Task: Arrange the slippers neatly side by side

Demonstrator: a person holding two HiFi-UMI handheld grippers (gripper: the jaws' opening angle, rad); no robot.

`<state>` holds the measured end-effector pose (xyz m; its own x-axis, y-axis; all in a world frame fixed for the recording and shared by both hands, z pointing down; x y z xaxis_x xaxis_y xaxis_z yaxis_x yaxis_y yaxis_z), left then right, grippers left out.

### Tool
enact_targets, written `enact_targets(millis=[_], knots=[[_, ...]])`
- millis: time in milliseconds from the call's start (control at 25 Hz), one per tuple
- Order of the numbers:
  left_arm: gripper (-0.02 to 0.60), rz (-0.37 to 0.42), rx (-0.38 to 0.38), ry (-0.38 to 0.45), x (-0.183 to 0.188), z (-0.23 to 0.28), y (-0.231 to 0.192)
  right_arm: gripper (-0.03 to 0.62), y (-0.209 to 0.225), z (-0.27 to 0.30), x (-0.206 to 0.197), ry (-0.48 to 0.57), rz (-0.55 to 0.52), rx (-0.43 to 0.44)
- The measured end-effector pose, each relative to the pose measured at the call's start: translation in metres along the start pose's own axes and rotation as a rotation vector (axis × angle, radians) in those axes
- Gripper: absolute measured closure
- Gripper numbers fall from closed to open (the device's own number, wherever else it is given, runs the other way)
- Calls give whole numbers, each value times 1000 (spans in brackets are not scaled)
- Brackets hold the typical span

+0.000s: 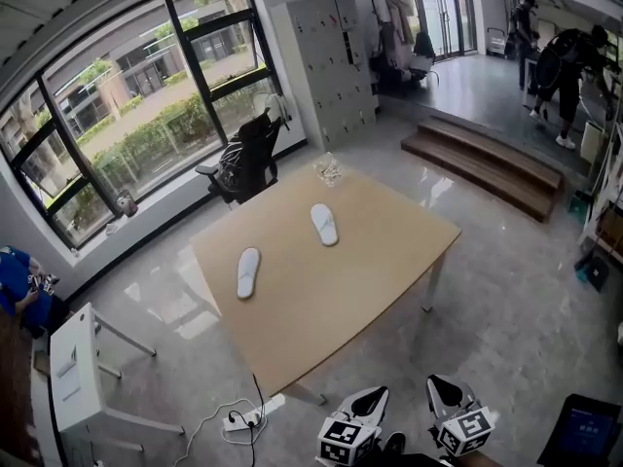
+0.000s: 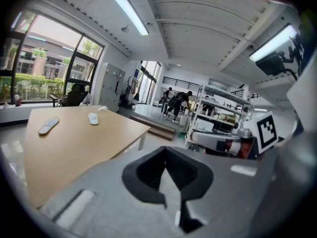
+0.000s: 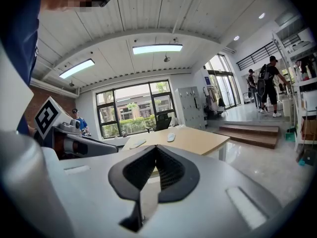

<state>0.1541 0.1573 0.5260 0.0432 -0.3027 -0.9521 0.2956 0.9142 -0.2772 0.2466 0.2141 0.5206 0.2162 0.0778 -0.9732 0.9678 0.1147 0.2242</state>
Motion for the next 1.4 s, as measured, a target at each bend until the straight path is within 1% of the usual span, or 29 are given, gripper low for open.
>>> enact_targets(millis=[120,280,560,720,880,1000,1200,1400], knots=[[578,-15,18,5,11,1,-2,588,-4,7,-2,-9,0,20],[578,-12,46,-1,11,12,-20,588,-2,31,1,-18,15,56],[578,-14,82,9,23,40,-68,588,7,88,0,-28,4,92],[578,1,95,3,31,57,-104,588,15,129,-3,-33,3,100],[578,-42,124,37,47,74,-143,588,14,172,-7,-56,-10,120],[578,-54,150,56,59,80,-175,588,12,205,-9,-72,-15,128],[578,-67,189,84,62,83,-223,588,4,255,-17,-75,-24,165],[578,-89,254,82,64,75,-264,588,-4,296,-27,-116,-31,193]])
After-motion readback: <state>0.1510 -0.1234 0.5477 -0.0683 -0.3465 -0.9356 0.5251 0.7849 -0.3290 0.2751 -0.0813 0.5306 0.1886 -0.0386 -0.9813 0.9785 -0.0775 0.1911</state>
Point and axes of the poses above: the fingertips, and each gripper's own axes: z forward along the fingers, y to its right, x out of its top, the point moved 1 cm from there along -z, backward along the fingers, and after that the axes turned 15 degrees about y, right-handed, at the moved point
